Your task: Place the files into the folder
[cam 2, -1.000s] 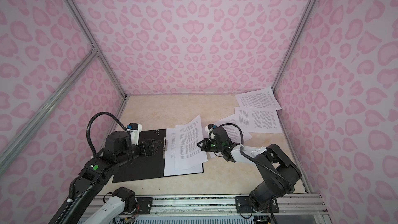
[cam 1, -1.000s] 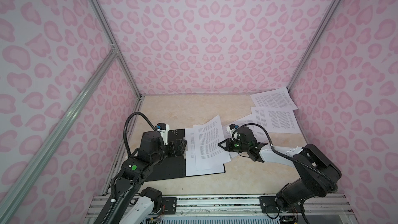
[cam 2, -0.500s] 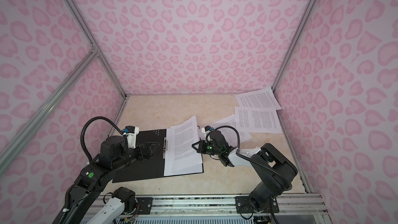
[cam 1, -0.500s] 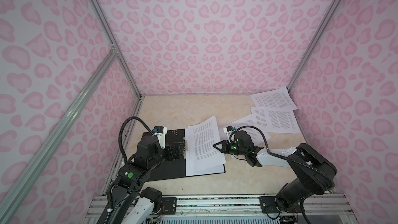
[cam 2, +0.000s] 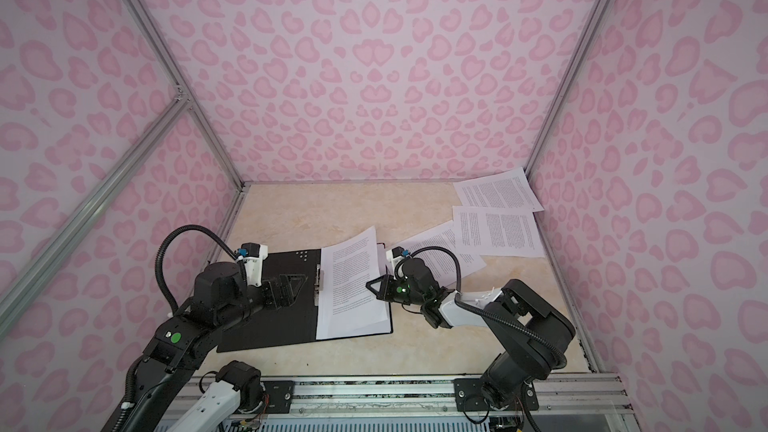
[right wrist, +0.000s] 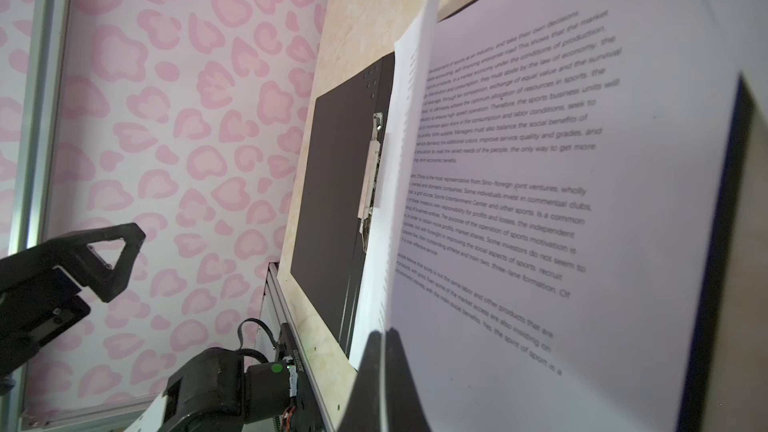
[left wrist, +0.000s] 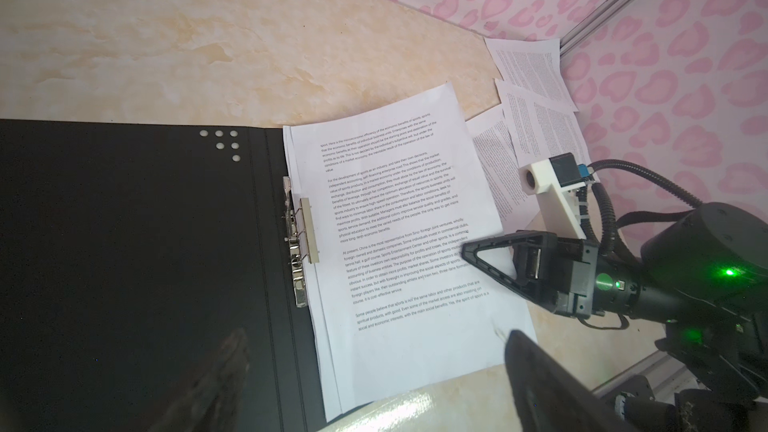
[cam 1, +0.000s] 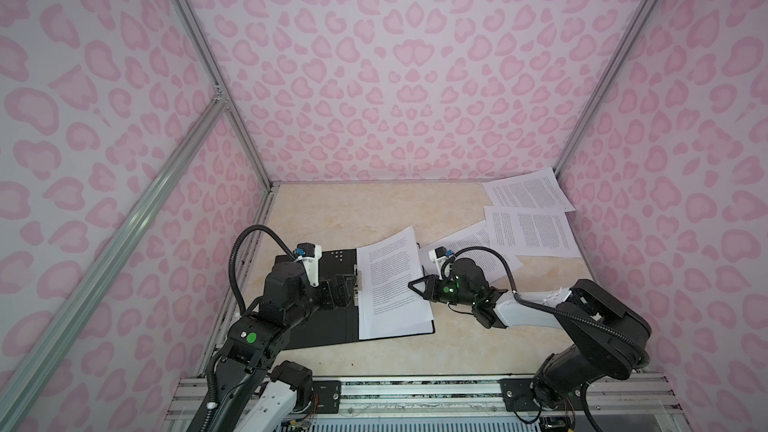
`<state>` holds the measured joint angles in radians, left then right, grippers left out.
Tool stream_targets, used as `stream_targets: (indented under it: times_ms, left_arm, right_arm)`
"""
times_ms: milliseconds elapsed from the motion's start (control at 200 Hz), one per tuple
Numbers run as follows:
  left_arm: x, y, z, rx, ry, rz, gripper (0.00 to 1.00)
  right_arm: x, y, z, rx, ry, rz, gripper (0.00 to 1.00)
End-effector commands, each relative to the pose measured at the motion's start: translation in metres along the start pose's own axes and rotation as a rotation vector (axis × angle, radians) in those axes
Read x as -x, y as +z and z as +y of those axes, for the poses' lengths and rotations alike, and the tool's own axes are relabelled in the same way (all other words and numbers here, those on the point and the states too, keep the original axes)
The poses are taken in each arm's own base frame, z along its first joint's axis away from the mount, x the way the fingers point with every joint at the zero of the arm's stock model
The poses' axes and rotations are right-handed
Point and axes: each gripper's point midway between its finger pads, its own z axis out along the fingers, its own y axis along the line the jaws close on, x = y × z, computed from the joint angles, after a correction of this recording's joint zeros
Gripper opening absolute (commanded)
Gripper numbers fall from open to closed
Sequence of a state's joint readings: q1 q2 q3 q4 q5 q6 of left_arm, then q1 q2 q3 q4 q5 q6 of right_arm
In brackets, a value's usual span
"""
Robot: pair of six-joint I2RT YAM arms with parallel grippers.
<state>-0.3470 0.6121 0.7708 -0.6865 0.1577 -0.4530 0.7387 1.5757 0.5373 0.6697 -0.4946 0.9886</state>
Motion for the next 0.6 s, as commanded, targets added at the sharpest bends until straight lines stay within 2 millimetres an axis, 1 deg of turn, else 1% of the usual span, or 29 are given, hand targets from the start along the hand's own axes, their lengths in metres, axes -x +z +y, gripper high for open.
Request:
stream_targets:
  times_ms: [0, 225, 595]
  left_arm:
    - [-0.0001, 0.001, 0.0011, 0.005, 0.003, 0.0, 0.97]
    - [-0.0003, 0.0008, 0.0013, 0.006, 0.001, 0.0, 0.97]
    - [-0.0004, 0.0005, 0.0009, 0.003, 0.002, -0.001, 0.97]
  right_arm:
    - [0.0032, 0.0015, 0.0032, 0.014, -0.003, -0.026, 0.0]
    - [0.0026, 0.0014, -0.0013, 0.006, 0.017, -0.039, 0.0]
    - [-0.0027, 0.0094, -0.0066, 0.025, 0.068, -0.029, 0.0]
